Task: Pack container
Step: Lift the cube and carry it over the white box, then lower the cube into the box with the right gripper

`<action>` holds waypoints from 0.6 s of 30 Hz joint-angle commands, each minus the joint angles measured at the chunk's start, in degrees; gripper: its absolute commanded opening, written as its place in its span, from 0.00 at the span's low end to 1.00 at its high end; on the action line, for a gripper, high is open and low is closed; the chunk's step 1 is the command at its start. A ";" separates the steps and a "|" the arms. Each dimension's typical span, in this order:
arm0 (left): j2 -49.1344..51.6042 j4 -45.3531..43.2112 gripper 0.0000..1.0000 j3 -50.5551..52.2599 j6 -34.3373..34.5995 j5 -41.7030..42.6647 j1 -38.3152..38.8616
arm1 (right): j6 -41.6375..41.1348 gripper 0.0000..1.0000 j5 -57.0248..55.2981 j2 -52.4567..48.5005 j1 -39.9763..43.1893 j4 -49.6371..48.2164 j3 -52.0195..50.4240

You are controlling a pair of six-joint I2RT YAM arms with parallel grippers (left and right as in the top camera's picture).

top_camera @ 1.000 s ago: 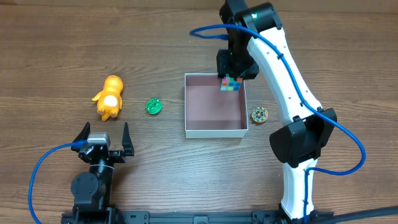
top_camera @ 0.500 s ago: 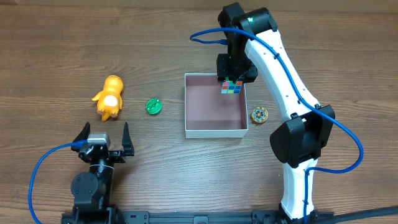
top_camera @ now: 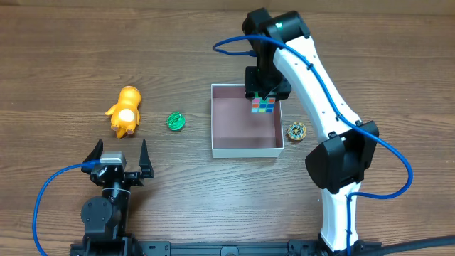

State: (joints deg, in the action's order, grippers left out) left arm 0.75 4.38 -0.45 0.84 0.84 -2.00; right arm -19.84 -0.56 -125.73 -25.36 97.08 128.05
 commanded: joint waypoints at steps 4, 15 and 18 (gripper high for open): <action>-0.39 0.07 1.00 0.17 -1.31 -0.35 -0.33 | -1.44 0.31 -0.90 8.04 -1.97 0.00 -0.35; -0.39 0.07 1.00 0.17 -1.31 -0.35 -0.33 | -0.90 0.33 -4.31 19.17 -2.34 -10.75 -21.88; -0.39 0.07 1.00 0.17 -1.31 -0.35 -0.33 | -0.76 0.36 -4.26 19.06 -2.32 -16.24 -22.77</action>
State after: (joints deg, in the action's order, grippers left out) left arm 0.75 4.38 -0.45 0.84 0.84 -2.00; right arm -21.19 -3.40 -107.50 -27.51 84.44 106.69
